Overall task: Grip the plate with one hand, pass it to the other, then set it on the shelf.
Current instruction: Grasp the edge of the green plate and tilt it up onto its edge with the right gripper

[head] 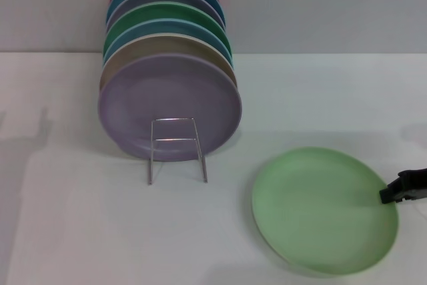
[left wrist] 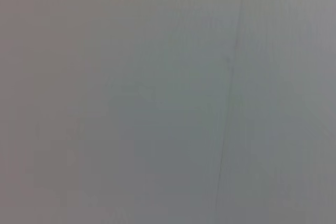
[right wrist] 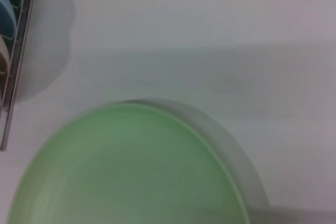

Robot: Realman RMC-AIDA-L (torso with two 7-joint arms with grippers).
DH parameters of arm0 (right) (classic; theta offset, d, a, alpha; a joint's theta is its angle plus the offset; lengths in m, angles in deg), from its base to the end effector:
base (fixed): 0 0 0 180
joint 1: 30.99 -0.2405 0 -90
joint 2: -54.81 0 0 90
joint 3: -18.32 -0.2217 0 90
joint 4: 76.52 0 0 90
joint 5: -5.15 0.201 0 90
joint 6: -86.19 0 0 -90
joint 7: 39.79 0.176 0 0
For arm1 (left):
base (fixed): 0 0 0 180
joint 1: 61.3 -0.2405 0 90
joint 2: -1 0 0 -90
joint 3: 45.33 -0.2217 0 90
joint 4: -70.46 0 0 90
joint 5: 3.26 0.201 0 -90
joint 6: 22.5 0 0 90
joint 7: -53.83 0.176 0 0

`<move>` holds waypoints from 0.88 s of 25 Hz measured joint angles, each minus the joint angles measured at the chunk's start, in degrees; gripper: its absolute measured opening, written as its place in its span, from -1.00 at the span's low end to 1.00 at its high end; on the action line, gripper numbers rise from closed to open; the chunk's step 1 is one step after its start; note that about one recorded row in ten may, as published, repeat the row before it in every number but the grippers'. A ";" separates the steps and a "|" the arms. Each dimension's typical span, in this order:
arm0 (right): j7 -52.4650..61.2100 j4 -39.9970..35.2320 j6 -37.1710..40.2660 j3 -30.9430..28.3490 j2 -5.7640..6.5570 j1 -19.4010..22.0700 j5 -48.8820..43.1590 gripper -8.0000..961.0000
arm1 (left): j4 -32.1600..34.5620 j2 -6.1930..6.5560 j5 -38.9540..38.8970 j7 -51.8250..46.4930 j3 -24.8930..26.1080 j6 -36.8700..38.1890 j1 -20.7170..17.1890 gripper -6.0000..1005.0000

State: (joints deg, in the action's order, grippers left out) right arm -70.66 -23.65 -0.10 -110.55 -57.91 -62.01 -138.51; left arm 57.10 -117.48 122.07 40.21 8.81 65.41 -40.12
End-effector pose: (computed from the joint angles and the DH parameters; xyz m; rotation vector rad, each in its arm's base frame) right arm 0.2890 0.3263 0.0356 -2.1507 1.7868 -0.1182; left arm -0.2679 0.3216 0.0763 -1.2378 -0.4003 -1.0524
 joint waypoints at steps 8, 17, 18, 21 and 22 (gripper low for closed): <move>-1.61 -0.65 1.34 0.11 -0.04 -0.02 -0.05 -0.92 | 0.00 0.00 0.00 0.00 0.00 0.32 0.00 0.65; -4.03 0.05 2.72 -1.50 -0.26 0.77 0.34 -0.93 | 0.00 0.00 0.00 0.00 0.00 0.51 0.00 0.65; -4.70 0.07 2.75 -2.22 -0.31 0.82 0.36 -0.93 | 0.00 0.00 0.00 0.00 0.00 0.51 0.00 0.65; -6.70 0.22 2.92 -3.74 -0.40 0.92 0.39 -0.93 | 0.00 0.00 0.00 0.00 0.00 0.52 0.00 0.65; -7.25 0.37 3.08 -4.09 -0.45 0.99 0.40 -0.93 | 0.00 0.00 0.00 0.00 0.00 0.52 0.01 0.65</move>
State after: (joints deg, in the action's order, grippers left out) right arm -77.91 -23.27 2.97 -114.65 -58.35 -61.01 -138.11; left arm 57.10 -117.48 122.07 40.21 8.81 65.93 -40.12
